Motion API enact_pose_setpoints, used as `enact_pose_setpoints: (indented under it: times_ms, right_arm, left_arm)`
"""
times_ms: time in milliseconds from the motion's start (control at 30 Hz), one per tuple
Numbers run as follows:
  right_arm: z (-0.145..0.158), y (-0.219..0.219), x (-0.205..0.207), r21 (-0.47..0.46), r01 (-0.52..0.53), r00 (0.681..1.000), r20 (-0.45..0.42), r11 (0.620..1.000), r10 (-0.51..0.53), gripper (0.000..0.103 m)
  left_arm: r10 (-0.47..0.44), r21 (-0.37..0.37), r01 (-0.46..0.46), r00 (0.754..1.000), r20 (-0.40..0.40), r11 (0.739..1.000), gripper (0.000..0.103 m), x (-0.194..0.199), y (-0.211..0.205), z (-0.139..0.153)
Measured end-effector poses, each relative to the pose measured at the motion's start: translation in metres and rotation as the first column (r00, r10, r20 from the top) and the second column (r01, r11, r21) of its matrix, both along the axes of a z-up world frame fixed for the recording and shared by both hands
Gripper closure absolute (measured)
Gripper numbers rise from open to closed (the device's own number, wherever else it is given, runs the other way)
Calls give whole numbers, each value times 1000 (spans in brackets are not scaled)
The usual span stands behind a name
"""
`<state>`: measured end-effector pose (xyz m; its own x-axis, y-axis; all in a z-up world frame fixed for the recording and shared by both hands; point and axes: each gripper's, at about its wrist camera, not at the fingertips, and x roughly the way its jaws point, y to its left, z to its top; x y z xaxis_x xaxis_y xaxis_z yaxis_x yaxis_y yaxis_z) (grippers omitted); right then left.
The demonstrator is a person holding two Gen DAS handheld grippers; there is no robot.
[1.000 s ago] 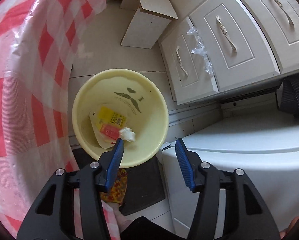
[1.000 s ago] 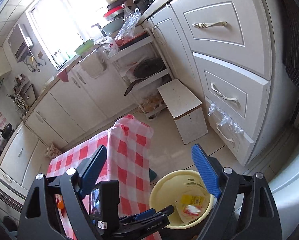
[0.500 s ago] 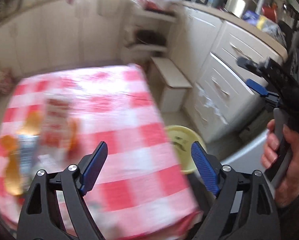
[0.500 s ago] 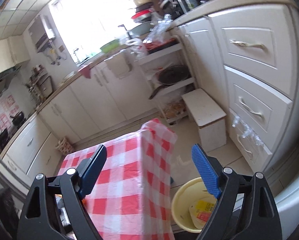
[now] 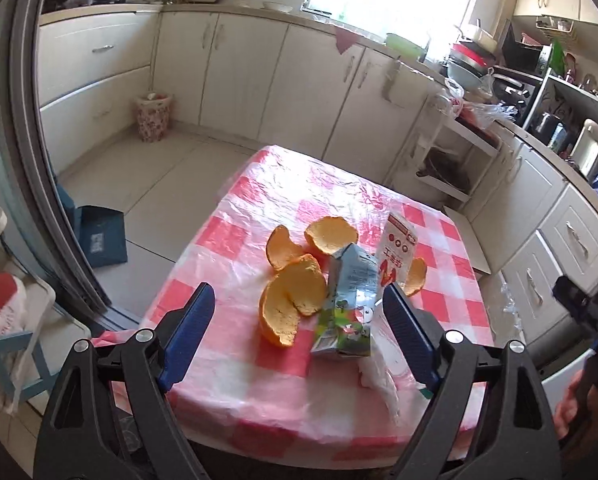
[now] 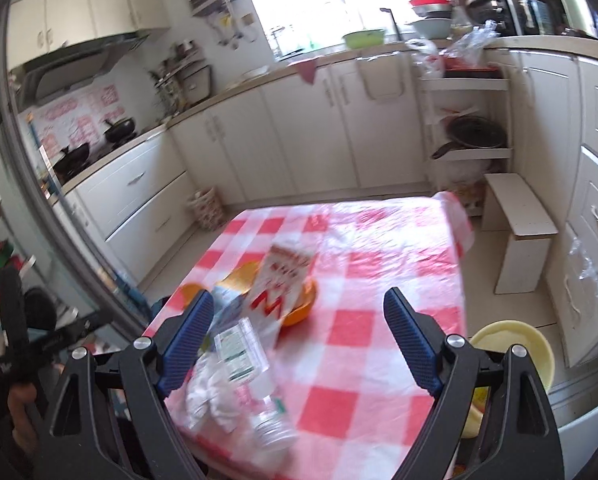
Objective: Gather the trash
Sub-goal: 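Move both open tools back over the table toward the remaining trash, then grasp the blue milk carton with the right tool while the left tool reaches an orange peel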
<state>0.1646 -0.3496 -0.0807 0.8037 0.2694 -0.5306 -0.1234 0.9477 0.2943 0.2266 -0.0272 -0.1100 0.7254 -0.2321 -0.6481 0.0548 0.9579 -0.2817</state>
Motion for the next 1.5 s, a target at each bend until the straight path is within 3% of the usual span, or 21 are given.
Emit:
enact_pose_setpoints:
  times_ms: [167, 333, 500, 733, 900, 1000, 1133, 1333, 1433, 1467, 1500]
  right_arm:
    - [-21, 49, -21, -3, -150, 988, -44, 989, 150, 20]
    - [-40, 104, -36, -96, -318, 946, -99, 943, 309, 20]
    - [-55, 122, -29, -114, -349, 931, -158, 930, 330, 20]
    - [-64, 126, -26, -110, -354, 926, -182, 929, 331, 20]
    - [-73, 136, -18, -118, -369, 918, -203, 922, 342, 23]
    - [-78, 143, -12, -118, -374, 913, -219, 920, 343, 28]
    - [-84, 145, -3, -98, -364, 913, -237, 926, 333, 33]
    - [-91, 140, 10, -93, -326, 917, -274, 941, 290, 33]
    - [-93, 133, 16, -76, -298, 921, -287, 952, 265, 33]
    - [-93, 131, 17, -76, -288, 923, -288, 955, 256, 33]
    - [-92, 127, 17, -67, -279, 925, -287, 958, 249, 33]
  left_arm:
    - [-5, 58, 2, 999, 54, 998, 21, -13, 13, 8]
    - [21, 16, -22, 998, 54, 1000, 20, -20, 37, 11]
    - [32, -4, -32, 998, 50, 999, 20, -21, 44, 10]
    - [25, 106, -31, 998, 50, 994, 18, -21, 30, 7]
    - [36, 204, -25, 998, -48, 979, 18, -3, 21, -7]
    - [37, 159, -13, 988, -153, 987, 18, 14, 25, -25]
    - [23, 106, 10, 953, -301, 994, 18, 37, 25, -57]
    - [24, 166, 42, 924, -381, 985, 19, 58, 11, -80]
    - [23, 187, 60, 911, -412, 981, 25, 71, 3, -91]
    - [24, 195, 65, 907, -420, 979, 33, 75, 1, -94]
    - [20, 195, 71, 903, -430, 978, 50, 79, 0, -97]
